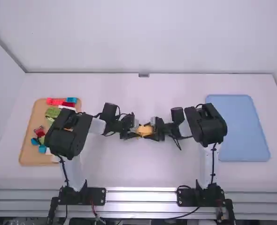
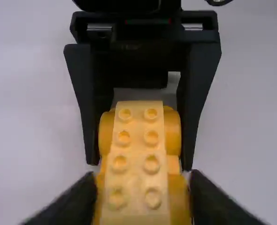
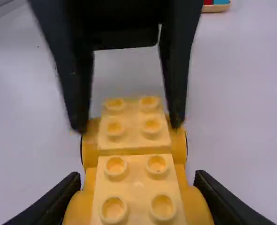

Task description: Assemble lego blocks to make yellow taxi

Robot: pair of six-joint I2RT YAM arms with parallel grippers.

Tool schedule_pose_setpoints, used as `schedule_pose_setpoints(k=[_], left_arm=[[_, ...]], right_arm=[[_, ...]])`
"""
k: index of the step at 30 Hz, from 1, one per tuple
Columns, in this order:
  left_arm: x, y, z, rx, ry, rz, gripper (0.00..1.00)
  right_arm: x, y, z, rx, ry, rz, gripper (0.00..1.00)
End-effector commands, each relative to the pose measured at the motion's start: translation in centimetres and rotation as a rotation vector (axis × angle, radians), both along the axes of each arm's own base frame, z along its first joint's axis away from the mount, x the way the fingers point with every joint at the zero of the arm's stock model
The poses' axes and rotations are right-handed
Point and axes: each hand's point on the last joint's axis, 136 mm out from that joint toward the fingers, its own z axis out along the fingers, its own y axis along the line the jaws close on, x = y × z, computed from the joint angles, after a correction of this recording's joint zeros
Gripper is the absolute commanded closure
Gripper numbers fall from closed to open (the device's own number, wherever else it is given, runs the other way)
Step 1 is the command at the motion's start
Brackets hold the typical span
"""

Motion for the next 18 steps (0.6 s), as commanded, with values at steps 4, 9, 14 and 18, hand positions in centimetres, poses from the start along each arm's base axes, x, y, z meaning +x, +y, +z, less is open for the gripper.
schedule_pose_setpoints(k=[4,9,14,18], left_arm=[[-0.4,0.2,-1.3,0.042,0.038,0.017,0.25],[0.1,0.4,2.0,-0.042,0.020,-0.001,0.24],[0.6,1.4,5.5,-0.107,-0.016,0.003,0.24],[0.4,1.1,5.1,-0.067,-0.011,0.012,0.91]], right_arm=[[-0.3,0.2,-0.2,0.005,0.025,0.010,0.56],[-0.3,0.2,-0.3,0.005,0.026,0.009,0.56],[-0.3,0.2,-0.3,0.005,0.026,0.009,0.55],[-0.3,0.2,-0.3,0.003,0.025,0.008,0.54]])
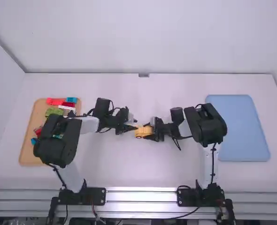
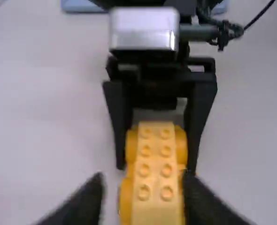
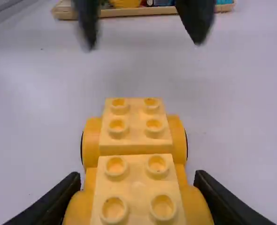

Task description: Assemble lego blocks to make yellow taxi

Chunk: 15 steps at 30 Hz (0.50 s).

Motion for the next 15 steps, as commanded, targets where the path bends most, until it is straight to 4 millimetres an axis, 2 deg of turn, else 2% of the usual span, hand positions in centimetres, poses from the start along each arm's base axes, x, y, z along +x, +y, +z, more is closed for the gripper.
schedule_pose_setpoints(k=[1,7,11,15], left_arm=[[-0.5,-0.8,0.1,0.008,0.010,-0.023,0.98],[-0.6,-1.4,-3.6,0.083,0.105,0.025,0.98],[-1.4,-1.6,-5.6,0.104,0.161,0.015,0.98],[-1.8,-1.1,-7.7,0.144,0.216,0.030,0.98]], right_arm=[[-0.1,0.1,-0.3,0.000,0.015,0.004,0.54],[-0.1,0.1,-0.3,0.001,0.016,0.005,0.53],[-0.1,0.1,-0.3,0.002,0.016,0.006,0.53],[-0.1,0.1,-0.3,0.002,0.015,0.004,0.53]])
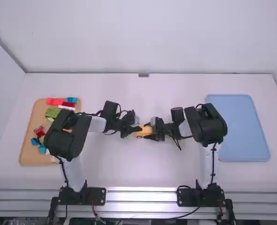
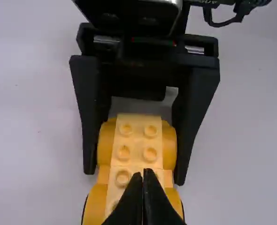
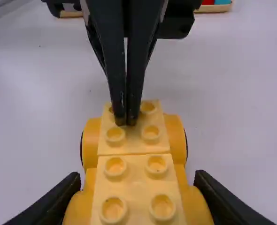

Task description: Assemble lego blocks to make yellow taxi

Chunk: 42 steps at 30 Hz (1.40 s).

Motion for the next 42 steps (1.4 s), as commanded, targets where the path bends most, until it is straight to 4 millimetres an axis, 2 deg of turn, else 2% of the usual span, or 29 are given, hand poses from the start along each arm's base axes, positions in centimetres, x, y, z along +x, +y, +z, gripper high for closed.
schedule_pose_setpoints(k=[1,6,8,11,14,16,17,19,20,22,23,27,29,30,31,33,34,35,36,37,38,39,40,42], left_arm=[[-1.4,1.3,-4.8,0.136,0.105,0.047,0.98],[-2.4,2.8,-7.3,0.256,0.148,0.086,0.98],[-2.6,4.0,-8.8,0.339,0.160,0.126,0.98],[-2.2,4.7,-9.3,0.381,0.166,0.177,0.98],[-1.5,4.4,-8.6,0.349,0.153,0.175,0.98],[-0.9,2.8,-5.7,0.229,0.106,0.101,0.98],[-0.9,2.7,-5.4,0.220,0.101,0.096,0.98],[0.2,1.6,-1.9,0.127,0.025,0.055,0.98],[1.3,1.5,0.3,0.090,-0.024,0.056,0.98],[2.3,1.4,2.9,0.054,-0.084,0.059,0.98],[2.7,1.4,4.9,0.029,-0.128,0.058,0.98],[4.3,2.9,9.7,0.020,-0.221,0.148,0.98],[5.6,4.7,10.8,0.066,-0.228,0.263,0.98],[5.8,5.0,10.9,0.074,-0.227,0.280,0.98],[6.2,5.9,10.8,0.112,-0.219,0.333,0.96],[6.2,6.6,10.4,0.149,-0.212,0.363,0.83],[6.2,6.8,10.3,0.157,-0.210,0.370,0.82],[6.1,7.4,9.5,0.199,-0.191,0.397,0.67],[6.1,7.6,9.2,0.212,-0.182,0.403,0.62],[5.9,7.7,8.9,0.228,-0.173,0.409,0.48],[5.9,7.9,8.6,0.245,-0.168,0.418,0.20],[5.9,8.0,8.4,0.253,-0.162,0.422,0.01],[5.9,8.2,8.2,0.264,-0.158,0.428,0.01],[5.9,8.3,8.2,0.266,-0.158,0.432,0.01]], right_arm=[[-0.3,0.2,-0.3,0.005,0.032,0.007,0.53],[-0.2,0.2,-0.3,0.002,0.031,0.004,0.53],[-0.2,0.2,-0.3,0.002,0.030,0.004,0.53],[-0.2,0.2,-0.3,0.002,0.031,0.004,0.53],[-0.2,0.2,-0.3,0.002,0.030,0.004,0.53],[-0.2,0.2,-0.3,0.002,0.030,0.004,0.52],[-0.2,0.2,-0.3,0.002,0.030,0.004,0.51],[-0.2,0.2,-0.3,0.001,0.029,0.003,0.51],[-0.2,0.2,-0.3,0.002,0.029,0.004,0.51],[-0.1,0.2,-0.2,0.003,0.025,0.003,0.50],[0.0,0.2,-0.3,0.001,0.021,0.001,0.50],[0.5,0.0,-0.7,-0.029,0.009,-0.027,0.49],[0.7,0.0,-1.0,-0.043,0.005,-0.038,0.48],[0.7,0.0,-1.0,-0.044,0.006,-0.039,0.48],[0.8,-0.1,-1.1,-0.049,0.004,-0.043,0.47],[0.9,-0.1,-1.1,-0.054,0.002,-0.048,0.46],[0.9,-0.1,-1.1,-0.054,0.003,-0.048,0.46],[0.9,-0.1,-1.1,-0.052,0.003,-0.047,0.30],[0.9,-0.1,-1.1,-0.052,0.004,-0.047,0.23],[0.9,-0.1,-1.1,-0.051,0.006,-0.047,0.14],[0.9,-0.1,-1.0,-0.048,0.003,-0.047,0.08],[1.0,-0.1,-0.7,-0.042,0.009,-0.049,0.06],[1.3,-0.4,-0.3,-0.039,0.029,-0.065,0.02],[1.8,-0.7,0.5,-0.038,0.055,-0.093,0.02]])
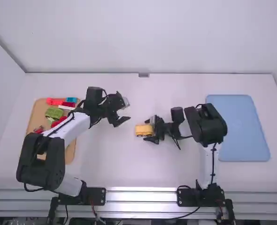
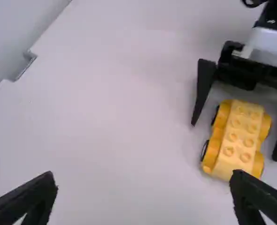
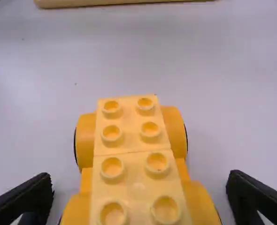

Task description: Assemble lego blocks to make yellow taxi

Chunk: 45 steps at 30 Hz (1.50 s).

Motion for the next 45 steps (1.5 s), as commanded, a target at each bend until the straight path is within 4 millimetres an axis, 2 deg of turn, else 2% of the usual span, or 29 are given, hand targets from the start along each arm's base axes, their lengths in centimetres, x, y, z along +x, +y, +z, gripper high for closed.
schedule_pose_setpoints(k=[1,4,6,8,10,11,13,16,18,19,21,23,24,25,28,29,30,34,35,37,39,42,45], left_arm=[[0.2,0.6,-0.5,0.021,0.007,0.032,0.01],[0.4,0.8,-0.4,0.022,0.000,0.038,0.01],[0.5,0.8,-0.3,0.012,0.006,0.049,0.01],[0.4,0.7,-0.3,-0.002,0.020,0.061,0.01],[0.4,0.8,-0.4,-0.028,0.061,0.098,0.01],[0.4,0.8,-0.4,-0.028,0.061,0.098,0.01],[0.2,1.1,-0.9,-0.023,0.098,0.131,0.01],[0.4,1.1,-0.7,-0.024,0.088,0.133,0.01],[0.7,1.1,-0.4,-0.043,0.087,0.155,0.01],[1.5,1.3,0.0,-0.074,0.090,0.212,0.01],[3.8,3.2,1.0,-0.164,0.117,0.454,0.01],[4.9,5.1,1.4,-0.206,0.135,0.646,0.01],[5.2,6.9,1.6,-0.218,0.140,0.790,0.01],[5.2,7.8,1.7,-0.215,0.140,0.851,0.01],[4.0,11.7,2.3,-0.178,0.159,1.085,0.01],[3.8,12.1,2.4,-0.175,0.166,1.108,0.01],[2.9,13.9,2.9,-0.174,0.192,1.224,0.01],[0.6,18.5,3.7,-0.116,0.226,1.453,0.01],[-0.2,20.5,3.9,-0.102,0.233,1.540,0.01],[-1.2,22.7,3.8,-0.101,0.269,1.634,0.01],[-2.5,24.6,3.1,-0.098,0.380,1.683,0.01],[-2.7,26.0,1.8,-0.123,0.553,1.602,0.01],[-3.0,27.3,1.2,-0.127,0.616,1.592,0.01]], right_arm=[[1.3,-0.7,1.8,0.004,0.037,-0.059,0.02],[1.3,-1.5,3.8,0.002,0.013,-0.072,0.02],[1.1,-3.1,5.9,-0.043,-0.046,-0.101,0.02],[1.1,-4.1,6.4,-0.105,-0.067,-0.137,0.02],[0.8,-5.8,6.6,-0.251,-0.076,-0.205,0.02],[0.8,-5.8,6.6,-0.251,-0.076,-0.205,0.02],[-0.2,-7.1,6.0,-0.372,-0.053,-0.243,0.02],[-0.8,-7.8,5.5,-0.461,-0.067,-0.275,0.02],[-0.6,-8.0,5.5,-0.489,-0.088,-0.291,0.02],[0.4,-8.6,5.9,-0.527,-0.138,-0.333,0.02],[2.9,-9.9,7.4,-0.556,-0.191,-0.483,0.02],[4.4,-10.7,8.5,-0.548,-0.193,-0.596,0.02],[5.5,-11.4,9.2,-0.532,-0.190,-0.679,0.02],[6.0,-11.7,9.6,-0.520,-0.191,-0.718,0.02],[7.2,-12.1,10.9,-0.457,-0.186,-0.795,0.02],[7.2,-12.1,10.9,-0.454,-0.185,-0.797,0.02],[7.3,-12.0,11.0,-0.441,-0.176,-0.805,0.02],[7.4,-11.7,11.3,-0.443,-0.203,-0.791,0.01],[7.5,-11.5,11.4,-0.437,-0.212,-0.788,0.02],[7.6,-11.1,11.8,-0.425,-0.230,-0.785,0.02],[7.8,-10.6,12.3,-0.410,-0.251,-0.780,0.02],[7.8,-9.9,12.6,-0.398,-0.269,-0.768,0.02],[7.9,-9.6,12.9,-0.395,-0.284,-0.771,0.02]])
